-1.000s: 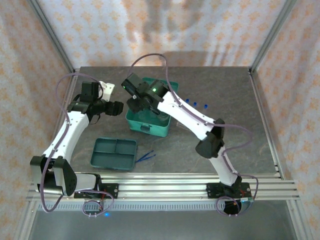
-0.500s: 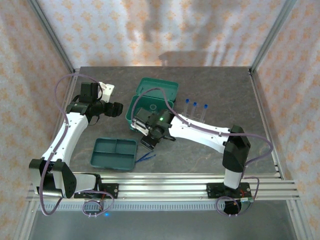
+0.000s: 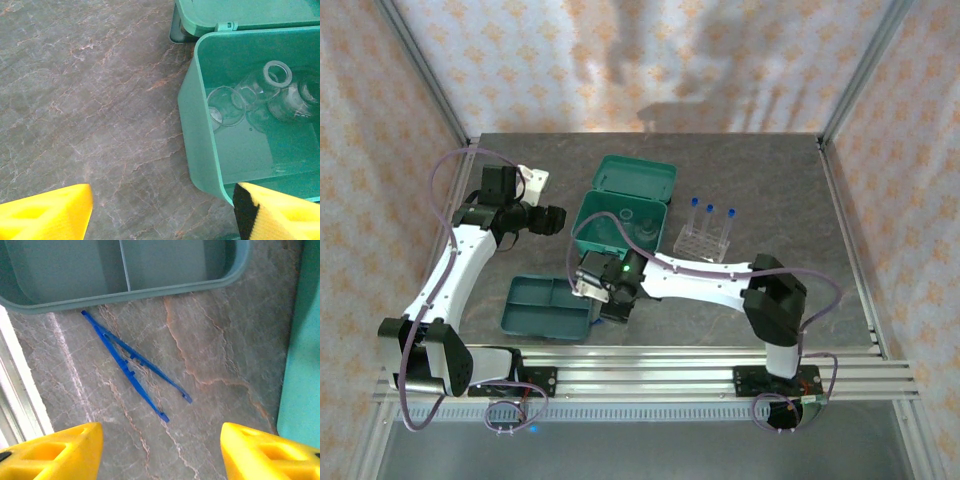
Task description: Organize the chemistry lab equipment
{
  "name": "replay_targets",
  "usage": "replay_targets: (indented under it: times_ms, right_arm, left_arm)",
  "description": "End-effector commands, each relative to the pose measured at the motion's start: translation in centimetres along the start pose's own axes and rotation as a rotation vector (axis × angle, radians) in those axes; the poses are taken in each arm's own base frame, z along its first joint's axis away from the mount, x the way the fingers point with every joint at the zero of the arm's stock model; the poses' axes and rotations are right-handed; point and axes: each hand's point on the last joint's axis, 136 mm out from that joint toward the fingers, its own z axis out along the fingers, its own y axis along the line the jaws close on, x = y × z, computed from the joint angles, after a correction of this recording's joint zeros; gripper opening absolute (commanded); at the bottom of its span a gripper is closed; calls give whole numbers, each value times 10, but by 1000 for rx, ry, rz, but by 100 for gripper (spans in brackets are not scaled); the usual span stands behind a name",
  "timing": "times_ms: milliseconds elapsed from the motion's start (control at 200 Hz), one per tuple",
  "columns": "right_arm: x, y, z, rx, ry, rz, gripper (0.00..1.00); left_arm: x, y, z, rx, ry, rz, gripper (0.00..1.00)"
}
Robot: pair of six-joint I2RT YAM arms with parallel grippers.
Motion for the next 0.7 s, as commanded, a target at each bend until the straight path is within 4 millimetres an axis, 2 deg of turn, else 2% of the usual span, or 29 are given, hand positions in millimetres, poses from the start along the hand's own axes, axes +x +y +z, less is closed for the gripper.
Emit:
replay_targets:
  times_ms: [0, 160, 380, 691]
  right_arm:
    - [-11, -3, 8, 24, -10, -58, 63]
    - [-13, -6, 23, 80, 3, -98, 64]
    - [-10, 2, 39, 34, 47, -115, 63]
    - [-8, 6, 51, 14, 71, -115, 62]
  left_arm:
    - [1, -3, -5, -6, 3, 22, 77]
    - [1, -2, -3, -8, 2, 18, 77]
    - [1, -2, -3, -9, 2, 22, 77]
    - [5, -1, 3, -9, 10, 20, 77]
